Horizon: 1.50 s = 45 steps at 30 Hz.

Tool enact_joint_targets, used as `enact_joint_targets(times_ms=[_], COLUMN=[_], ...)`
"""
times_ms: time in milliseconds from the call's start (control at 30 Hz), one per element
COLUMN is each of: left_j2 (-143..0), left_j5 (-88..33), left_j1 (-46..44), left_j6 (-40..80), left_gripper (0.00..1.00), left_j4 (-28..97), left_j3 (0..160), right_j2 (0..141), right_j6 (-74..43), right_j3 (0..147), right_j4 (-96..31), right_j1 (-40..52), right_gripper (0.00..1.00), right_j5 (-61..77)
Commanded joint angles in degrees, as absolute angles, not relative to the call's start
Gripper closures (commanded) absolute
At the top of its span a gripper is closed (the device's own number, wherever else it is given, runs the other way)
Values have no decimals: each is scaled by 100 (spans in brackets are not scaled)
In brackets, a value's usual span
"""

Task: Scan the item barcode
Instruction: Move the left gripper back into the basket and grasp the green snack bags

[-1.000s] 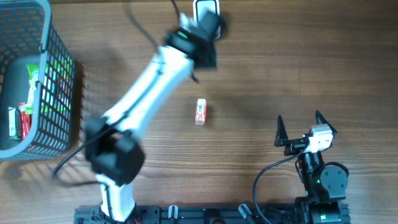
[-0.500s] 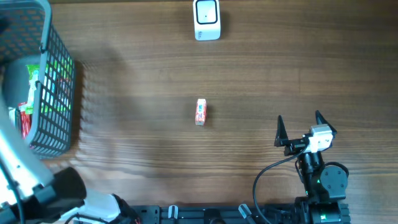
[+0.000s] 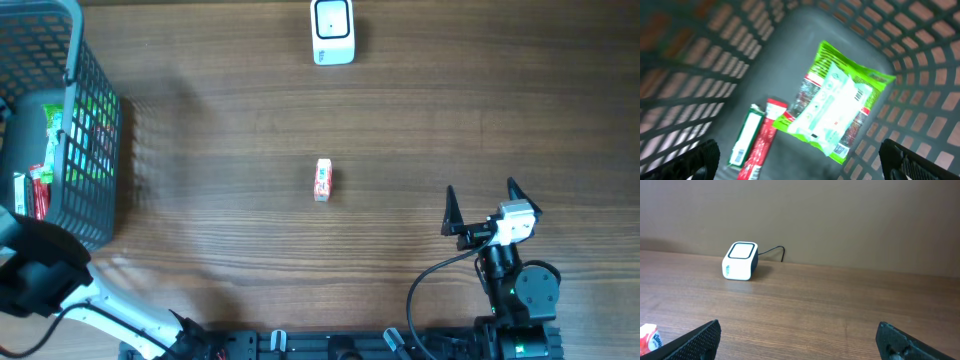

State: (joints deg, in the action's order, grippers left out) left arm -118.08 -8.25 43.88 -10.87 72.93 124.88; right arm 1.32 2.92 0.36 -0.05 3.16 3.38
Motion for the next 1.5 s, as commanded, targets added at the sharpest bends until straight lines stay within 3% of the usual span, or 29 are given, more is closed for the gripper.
enact_joint_targets(times_ms=[0, 600, 1100, 1467], left_j2=[-12322, -14125, -13305, -13476], left_j5=[-1284, -1509, -1564, -1839], left_j1=[4285, 3900, 3905, 3905], left_j6=[-1680, -2598, -2665, -3264], left_gripper=[0, 0, 0, 0], left_j4=[7288, 6792, 6379, 6692], left_j3=[12473, 12473, 12508, 12429], right_j2=[130, 130, 130, 130], right_j6=[301, 301, 301, 301], right_j3=[30, 30, 30, 30], right_j4=[10, 10, 10, 10], right_j1=[281, 281, 281, 281], right_gripper=[0, 0, 0, 0], right_j5=[305, 305, 305, 305])
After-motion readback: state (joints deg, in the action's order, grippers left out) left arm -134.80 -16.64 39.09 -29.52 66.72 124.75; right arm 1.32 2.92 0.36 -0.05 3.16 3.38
